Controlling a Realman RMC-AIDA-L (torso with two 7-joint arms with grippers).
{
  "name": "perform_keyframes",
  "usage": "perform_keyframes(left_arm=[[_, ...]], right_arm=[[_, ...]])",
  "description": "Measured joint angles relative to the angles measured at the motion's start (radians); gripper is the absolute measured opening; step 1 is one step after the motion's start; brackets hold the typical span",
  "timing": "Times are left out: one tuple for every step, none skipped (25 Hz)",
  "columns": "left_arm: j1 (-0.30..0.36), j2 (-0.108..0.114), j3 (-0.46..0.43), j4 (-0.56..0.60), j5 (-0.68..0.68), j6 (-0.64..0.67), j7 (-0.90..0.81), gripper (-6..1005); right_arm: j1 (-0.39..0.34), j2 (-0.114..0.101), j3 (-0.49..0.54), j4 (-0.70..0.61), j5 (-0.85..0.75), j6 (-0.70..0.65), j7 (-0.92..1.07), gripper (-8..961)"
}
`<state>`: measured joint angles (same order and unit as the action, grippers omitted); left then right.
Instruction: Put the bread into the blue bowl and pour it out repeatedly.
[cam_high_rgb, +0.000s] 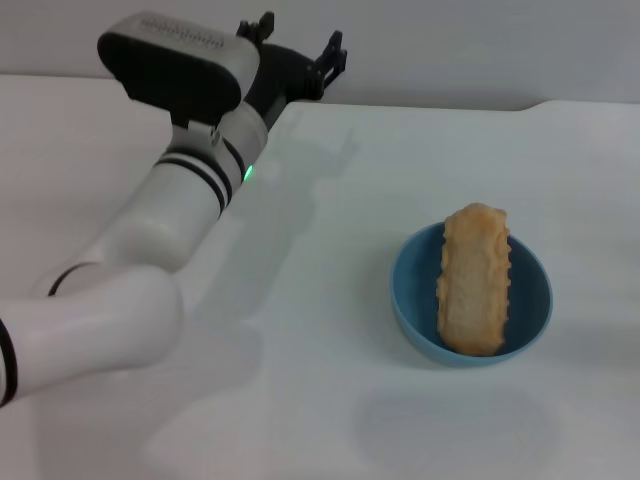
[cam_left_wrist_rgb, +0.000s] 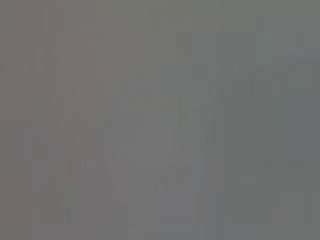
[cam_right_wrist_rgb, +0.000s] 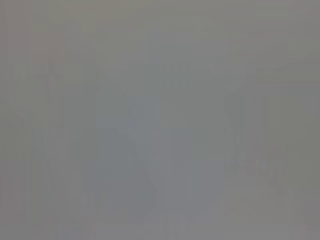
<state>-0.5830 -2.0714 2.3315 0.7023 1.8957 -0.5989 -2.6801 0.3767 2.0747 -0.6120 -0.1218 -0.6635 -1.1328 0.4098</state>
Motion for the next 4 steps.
perform_keyframes(left_arm=[[-0.003,0.0,0.011,-0.01,0.0,-0.007,-0.015,824],[-0.004,-0.001,0.024,-0.019,0.0,-0.013,-0.035,824],[-0.004,-0.001,0.033,-0.026,0.0,-0.017,-0.049,824],[-0.002,-0.001,0.039,-0.029,0.0,-0.019,-0.059,824]], right_arm=[[0.0,0.0,0.0,0.011,0.004,-0.005,-0.007,674],[-0.001,0.001,0.0,0.026,0.006,-0.008,-0.011,674],[-0.002,0.002,0.0,0.032,0.007,-0.009,-0.011,674],[-0.002,0.002,0.0,0.032,0.007,-0.009,-0.011,674]])
